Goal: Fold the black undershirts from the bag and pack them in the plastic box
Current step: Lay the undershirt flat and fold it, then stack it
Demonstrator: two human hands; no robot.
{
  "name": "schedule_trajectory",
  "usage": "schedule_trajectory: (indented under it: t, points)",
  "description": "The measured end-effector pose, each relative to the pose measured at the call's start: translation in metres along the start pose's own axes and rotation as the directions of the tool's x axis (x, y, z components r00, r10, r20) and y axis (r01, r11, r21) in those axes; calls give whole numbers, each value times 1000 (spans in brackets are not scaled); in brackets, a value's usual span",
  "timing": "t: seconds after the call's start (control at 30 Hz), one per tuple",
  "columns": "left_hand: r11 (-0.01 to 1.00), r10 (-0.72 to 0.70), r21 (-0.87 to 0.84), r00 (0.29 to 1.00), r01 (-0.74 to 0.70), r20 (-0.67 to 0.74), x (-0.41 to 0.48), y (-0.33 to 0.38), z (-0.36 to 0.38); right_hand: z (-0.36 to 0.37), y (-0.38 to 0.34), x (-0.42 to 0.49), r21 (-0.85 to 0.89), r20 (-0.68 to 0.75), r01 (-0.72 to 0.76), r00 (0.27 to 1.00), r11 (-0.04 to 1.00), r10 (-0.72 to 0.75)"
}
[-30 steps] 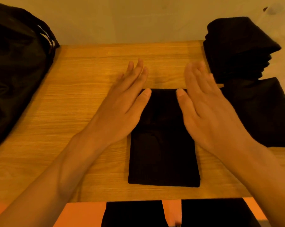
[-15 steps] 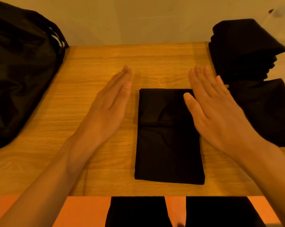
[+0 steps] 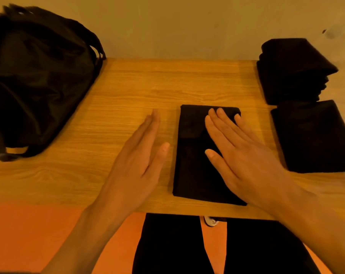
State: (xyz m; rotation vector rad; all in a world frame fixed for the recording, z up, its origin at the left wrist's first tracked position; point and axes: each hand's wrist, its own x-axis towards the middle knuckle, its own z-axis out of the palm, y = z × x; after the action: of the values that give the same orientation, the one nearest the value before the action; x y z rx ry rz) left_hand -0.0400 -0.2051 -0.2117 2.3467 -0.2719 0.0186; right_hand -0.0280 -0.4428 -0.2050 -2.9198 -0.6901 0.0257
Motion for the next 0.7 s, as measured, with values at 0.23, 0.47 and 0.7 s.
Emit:
schedule_trajectory:
  t: [0.23,0.47,0.7]
  points:
    - [959,72,268,995,-87,68,-35,12,27,20,-26,18,-24,41,-27,999,999,28]
    - [942,303,111,944,-317,127,-48,-3,22,3,-18,-28,113,-146,12,989,994,5]
    - [815,490,285,863,-504,124,-43,-11,22,22,-1,-93,62,-308,57,951,996,-35]
